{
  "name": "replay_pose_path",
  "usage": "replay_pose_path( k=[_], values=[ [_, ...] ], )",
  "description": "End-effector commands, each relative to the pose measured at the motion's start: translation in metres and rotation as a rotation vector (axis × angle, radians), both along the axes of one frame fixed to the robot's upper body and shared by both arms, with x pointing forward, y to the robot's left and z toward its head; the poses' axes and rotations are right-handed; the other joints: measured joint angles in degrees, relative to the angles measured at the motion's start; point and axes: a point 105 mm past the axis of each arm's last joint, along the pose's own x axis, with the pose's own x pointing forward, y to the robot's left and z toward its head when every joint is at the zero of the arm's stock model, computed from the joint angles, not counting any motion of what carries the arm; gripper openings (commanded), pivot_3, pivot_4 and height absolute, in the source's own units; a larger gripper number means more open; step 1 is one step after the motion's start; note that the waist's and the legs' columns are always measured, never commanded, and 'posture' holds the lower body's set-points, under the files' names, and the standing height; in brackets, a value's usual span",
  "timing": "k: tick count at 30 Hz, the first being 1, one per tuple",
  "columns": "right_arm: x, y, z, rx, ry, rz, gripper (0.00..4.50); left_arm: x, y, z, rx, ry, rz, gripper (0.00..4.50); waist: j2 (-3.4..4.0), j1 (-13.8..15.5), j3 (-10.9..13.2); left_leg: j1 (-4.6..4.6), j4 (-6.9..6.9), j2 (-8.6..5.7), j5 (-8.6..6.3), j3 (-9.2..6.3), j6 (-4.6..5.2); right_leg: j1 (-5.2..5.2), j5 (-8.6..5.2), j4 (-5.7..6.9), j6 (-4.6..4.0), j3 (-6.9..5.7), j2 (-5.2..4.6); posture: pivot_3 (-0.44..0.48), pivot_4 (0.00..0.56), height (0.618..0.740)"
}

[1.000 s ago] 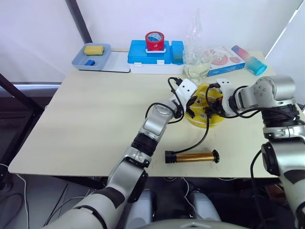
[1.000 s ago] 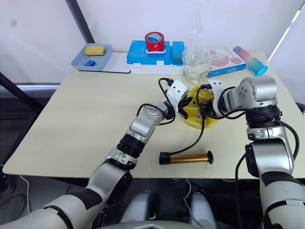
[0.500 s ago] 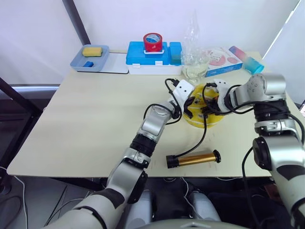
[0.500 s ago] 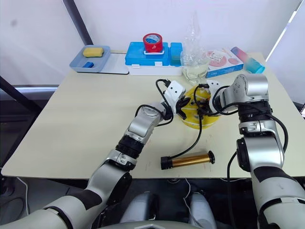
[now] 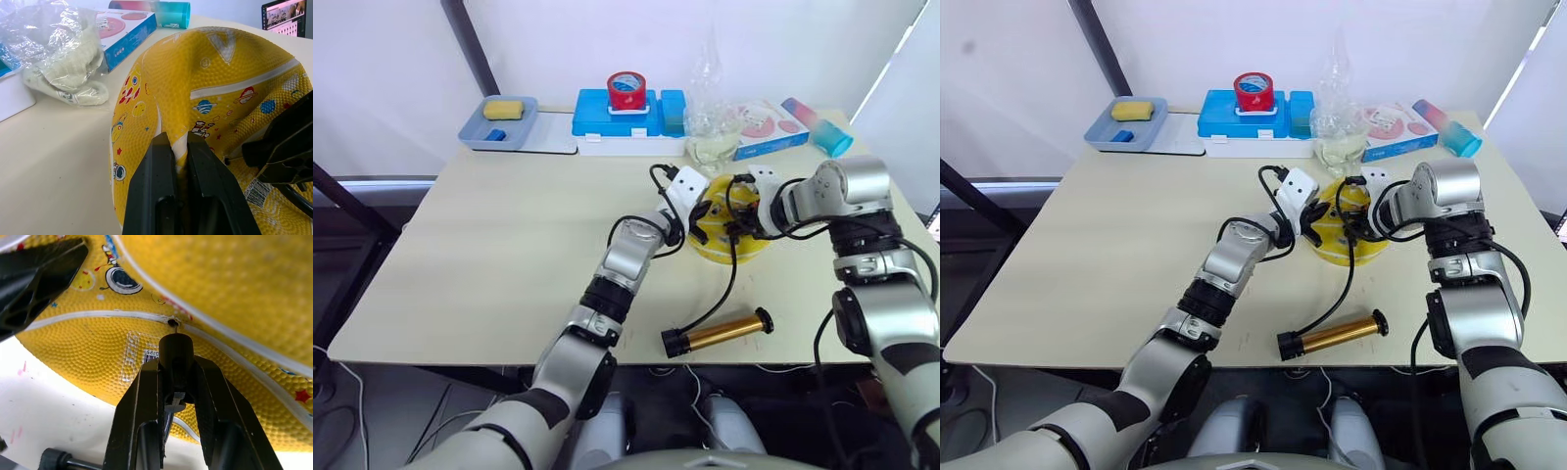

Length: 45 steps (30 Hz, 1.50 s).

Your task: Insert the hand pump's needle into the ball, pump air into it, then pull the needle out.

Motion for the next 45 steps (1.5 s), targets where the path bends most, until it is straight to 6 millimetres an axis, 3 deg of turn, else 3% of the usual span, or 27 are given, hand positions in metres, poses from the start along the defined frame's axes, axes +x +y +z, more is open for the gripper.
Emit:
replay_pose_path(
  k=[1,6,8,9,11,21,30,39,45],
  values=[
    [0.001,-0.001,0.011,-0.019,-0.089,0.028,0.31,-0.010,-0.020,-0.011,-0.001,0.051,-0.077,0.03,0.01,0.18,0.00,-0.01,0.00,-0.01,0.00,0.00,0.00,0.00,0.00,0.00,0.00,0.00,-0.01,0.000,0.150,0.729],
    [-0.008,-0.005,0.013,-0.024,-0.104,0.037,0.31,-0.006,-0.018,-0.011,0.003,0.042,-0.062,0.03,0.02,0.52,0.01,-0.10,0.00,-0.04,0.00,-0.04,0.00,-0.06,-0.02,-0.03,-0.03,-0.02,-0.05,0.000,0.150,0.729],
    [-0.010,-0.007,0.012,-0.026,-0.112,0.032,1.34,-0.006,-0.019,-0.011,0.002,0.041,-0.061,0.00,0.03,0.65,0.02,-0.14,0.00,-0.06,0.00,-0.06,0.00,-0.06,-0.06,-0.05,-0.09,-0.05,-0.06,0.000,0.150,0.729],
    [-0.011,-0.008,0.012,-0.025,-0.116,0.029,1.44,-0.006,-0.020,-0.011,0.002,0.040,-0.061,0.00,0.03,0.79,0.02,-0.15,0.00,-0.06,0.00,-0.06,0.00,-0.06,-0.09,-0.06,-0.15,-0.06,-0.06,0.000,0.150,0.729],
    [-0.014,-0.010,0.013,-0.023,-0.124,0.022,2.21,-0.006,-0.020,-0.010,0.001,0.039,-0.062,0.00,0.04,1.04,0.02,-0.21,0.00,-0.06,0.00,-0.07,0.00,-0.08,-0.11,-0.10,-0.17,-0.11,-0.07,0.000,0.150,0.729],
    [-0.031,-0.025,0.018,-0.045,-0.218,0.023,2.21,-0.004,-0.020,-0.011,0.003,0.036,-0.063,0.00,0.06,1.79,0.03,-0.31,0.00,-0.08,0.00,-0.08,0.00,-0.14,-0.13,-0.18,-0.20,-0.17,-0.09,0.000,0.150,0.729],
    [-0.039,-0.030,0.025,0.019,-0.419,-0.016,2.21,-0.003,-0.021,-0.011,-0.001,0.033,-0.061,0.00,0.06,1.84,0.04,-0.31,0.00,-0.09,0.00,-0.23,0.00,-0.12,-0.14,-0.19,-0.19,-0.19,-0.09,0.000,0.150,0.729],
    [-0.044,-0.019,0.024,0.163,-0.536,-0.102,2.21,-0.001,-0.022,-0.008,-0.006,0.029,-0.059,0.00,0.08,1.76,0.04,-0.28,0.01,-0.10,0.00,-0.22,0.01,-0.09,-0.16,-0.14,-0.16,-0.21,-0.08,0.000,0.150,0.729],
    [-0.044,-0.023,0.017,0.168,-0.530,-0.158,2.21,-0.001,-0.022,-0.008,-0.005,0.029,-0.060,0.00,0.08,1.79,0.05,-0.30,0.01,-0.10,0.00,-0.21,0.00,-0.09,-0.17,-0.16,-0.16,-0.21,-0.08,0.000,0.150,0.729]
  ],
)
